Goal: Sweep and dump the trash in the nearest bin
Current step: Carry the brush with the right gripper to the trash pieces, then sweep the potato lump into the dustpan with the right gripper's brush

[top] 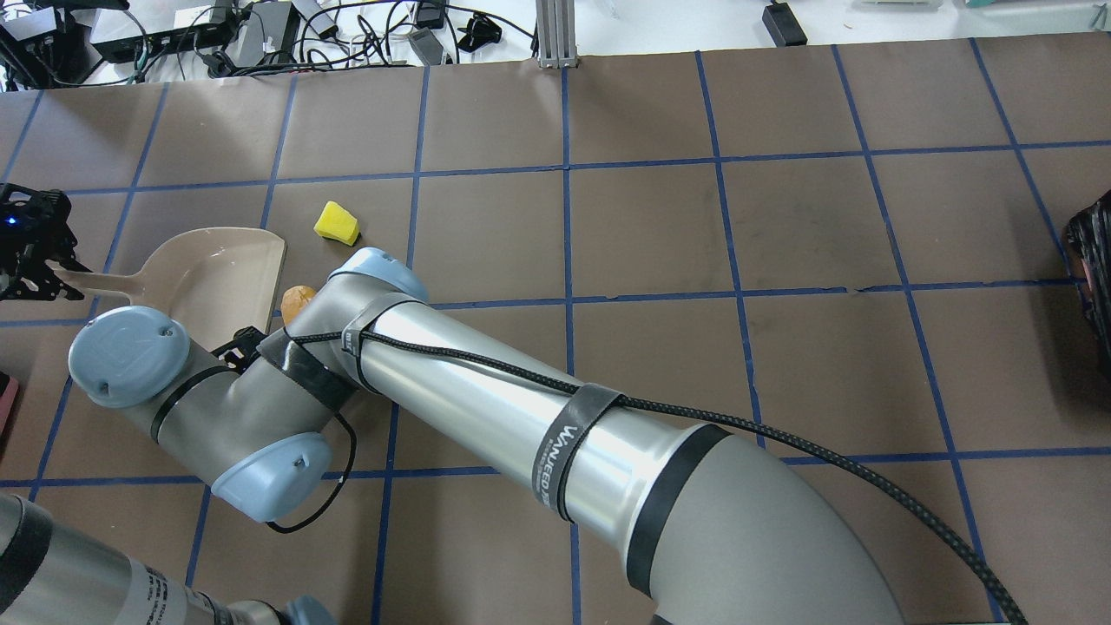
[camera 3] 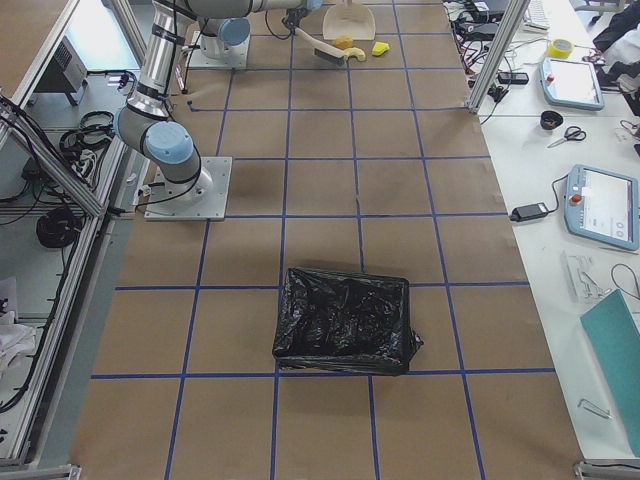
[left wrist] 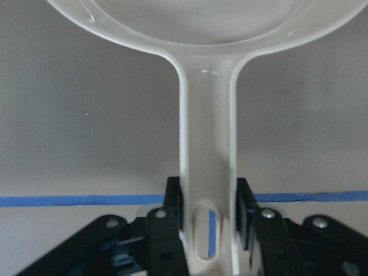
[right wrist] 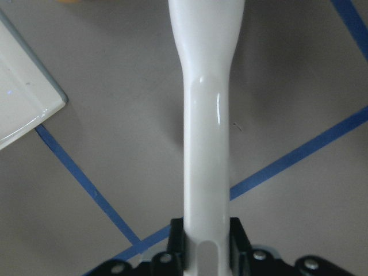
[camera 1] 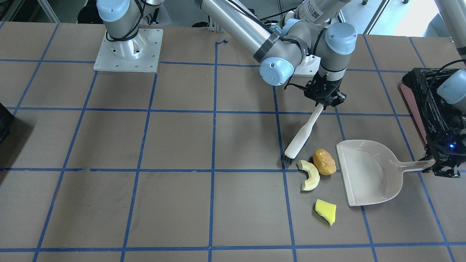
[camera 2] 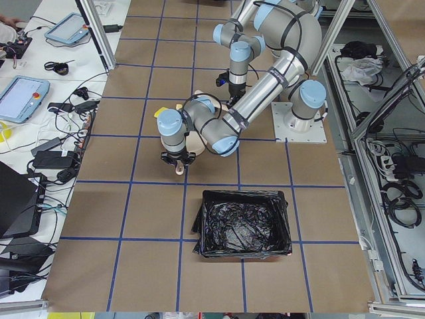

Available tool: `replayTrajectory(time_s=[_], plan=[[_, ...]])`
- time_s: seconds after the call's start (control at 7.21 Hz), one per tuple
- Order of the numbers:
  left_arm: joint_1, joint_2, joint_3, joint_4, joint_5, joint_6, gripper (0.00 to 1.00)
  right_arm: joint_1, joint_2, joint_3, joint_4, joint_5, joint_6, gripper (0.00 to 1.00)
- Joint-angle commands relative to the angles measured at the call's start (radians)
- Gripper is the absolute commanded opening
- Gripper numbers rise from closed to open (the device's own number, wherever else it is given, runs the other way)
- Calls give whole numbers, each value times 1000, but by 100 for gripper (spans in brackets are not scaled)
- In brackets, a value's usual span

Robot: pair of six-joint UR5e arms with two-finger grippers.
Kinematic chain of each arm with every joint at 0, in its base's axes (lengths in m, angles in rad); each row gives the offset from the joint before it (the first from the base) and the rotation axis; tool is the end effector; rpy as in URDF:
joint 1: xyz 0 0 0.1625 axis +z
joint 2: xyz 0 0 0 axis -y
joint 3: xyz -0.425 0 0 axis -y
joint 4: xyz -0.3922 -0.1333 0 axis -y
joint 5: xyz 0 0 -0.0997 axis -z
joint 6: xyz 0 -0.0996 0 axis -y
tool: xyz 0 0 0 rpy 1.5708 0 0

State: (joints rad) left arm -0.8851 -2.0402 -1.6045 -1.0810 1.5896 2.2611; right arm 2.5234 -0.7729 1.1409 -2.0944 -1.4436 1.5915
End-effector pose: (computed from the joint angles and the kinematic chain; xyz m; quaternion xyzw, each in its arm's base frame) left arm 0.2999 -0.5741 0.2515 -0.7087 -0.7054 -0.0100 0.0057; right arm 0.7235 -0.3355 0.2360 0.3078 0.9462 0.0377 0.0928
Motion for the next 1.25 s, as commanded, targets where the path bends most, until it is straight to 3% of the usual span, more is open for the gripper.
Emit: replayTrajectory(time_s=[0.0,0.56,1.11], plan=[[0,-2,0,1,0,0,0,-2,23,-27,-3,0,-2,0],[-11,-2,0,1,7,0,0,-11,32,-43,-27,60,-216,0],[-11,-2,0,1,7,0,0,-12,95,-147,-35,81,-560,0]])
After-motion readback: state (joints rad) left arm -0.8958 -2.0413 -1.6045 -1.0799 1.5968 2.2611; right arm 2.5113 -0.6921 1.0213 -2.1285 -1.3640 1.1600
